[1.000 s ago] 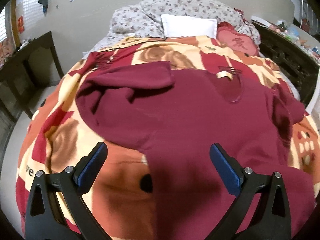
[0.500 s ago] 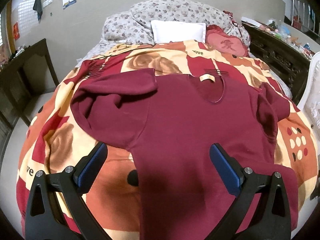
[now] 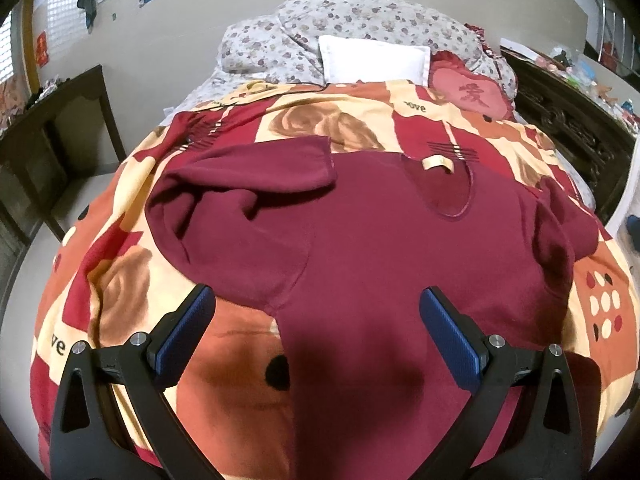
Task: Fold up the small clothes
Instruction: 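Grasp the sweatshirt sleeve with the right gripper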
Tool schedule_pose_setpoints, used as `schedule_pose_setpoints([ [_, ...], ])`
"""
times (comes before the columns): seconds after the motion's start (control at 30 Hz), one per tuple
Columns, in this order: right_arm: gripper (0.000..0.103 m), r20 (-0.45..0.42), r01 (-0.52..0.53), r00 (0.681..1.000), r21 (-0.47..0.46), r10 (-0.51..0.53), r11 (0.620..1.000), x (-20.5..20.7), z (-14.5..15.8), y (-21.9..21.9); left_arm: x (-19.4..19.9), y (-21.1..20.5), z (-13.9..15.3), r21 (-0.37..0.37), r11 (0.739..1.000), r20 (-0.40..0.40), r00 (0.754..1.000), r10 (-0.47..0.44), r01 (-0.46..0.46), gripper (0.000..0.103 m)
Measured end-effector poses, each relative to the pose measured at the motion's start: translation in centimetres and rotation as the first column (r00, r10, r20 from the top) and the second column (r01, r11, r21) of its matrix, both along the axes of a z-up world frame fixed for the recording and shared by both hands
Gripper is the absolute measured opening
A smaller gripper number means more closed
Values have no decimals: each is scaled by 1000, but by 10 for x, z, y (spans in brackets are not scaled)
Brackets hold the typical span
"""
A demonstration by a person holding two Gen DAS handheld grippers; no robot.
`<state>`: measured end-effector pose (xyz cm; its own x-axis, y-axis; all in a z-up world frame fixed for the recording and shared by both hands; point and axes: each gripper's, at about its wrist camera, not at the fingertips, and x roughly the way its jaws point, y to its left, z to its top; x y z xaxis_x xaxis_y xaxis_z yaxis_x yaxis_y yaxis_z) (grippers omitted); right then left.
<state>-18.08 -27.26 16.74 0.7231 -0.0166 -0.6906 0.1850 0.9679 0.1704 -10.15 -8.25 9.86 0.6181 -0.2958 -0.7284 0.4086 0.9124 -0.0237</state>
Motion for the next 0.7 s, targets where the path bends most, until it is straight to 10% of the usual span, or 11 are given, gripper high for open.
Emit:
schedule_pose_setpoints([
  [0.7, 103, -102, 1, 995, 28, 2, 1000, 71, -56, 18, 38, 11, -17, 7, 998, -38, 997, 60, -60, 103],
])
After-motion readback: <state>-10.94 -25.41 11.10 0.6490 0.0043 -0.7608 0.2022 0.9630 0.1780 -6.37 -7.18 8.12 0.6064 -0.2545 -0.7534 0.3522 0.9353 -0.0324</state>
